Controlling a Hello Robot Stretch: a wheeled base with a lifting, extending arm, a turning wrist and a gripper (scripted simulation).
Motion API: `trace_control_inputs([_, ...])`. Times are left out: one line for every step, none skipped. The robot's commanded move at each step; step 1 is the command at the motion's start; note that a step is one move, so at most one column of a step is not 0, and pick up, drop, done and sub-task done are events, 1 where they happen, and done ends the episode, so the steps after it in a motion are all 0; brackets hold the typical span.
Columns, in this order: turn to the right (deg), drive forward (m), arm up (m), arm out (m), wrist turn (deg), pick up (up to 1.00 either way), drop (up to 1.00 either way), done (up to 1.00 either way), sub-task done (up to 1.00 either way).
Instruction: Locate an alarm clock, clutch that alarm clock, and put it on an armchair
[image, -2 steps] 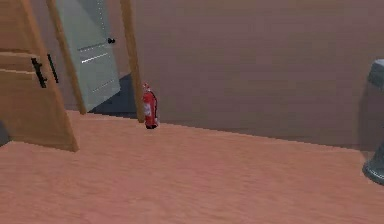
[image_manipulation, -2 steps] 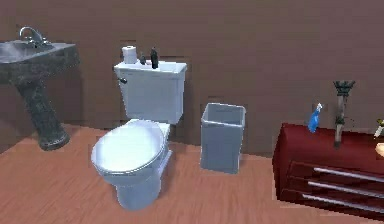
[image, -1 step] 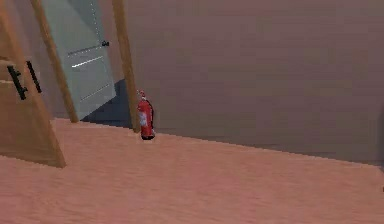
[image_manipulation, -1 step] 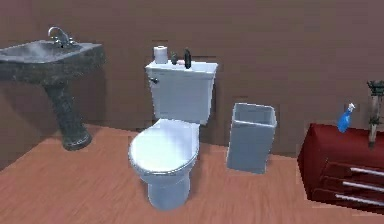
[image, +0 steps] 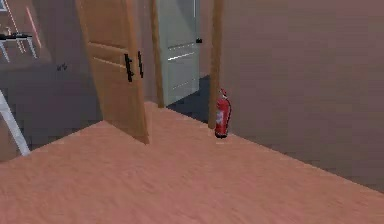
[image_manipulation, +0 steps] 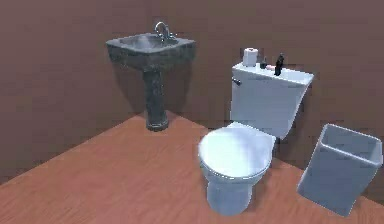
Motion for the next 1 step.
trace_control_inputs([0.0,1.0,0.0,0.0,0.0,0.0,0.0,0.0,0.0])
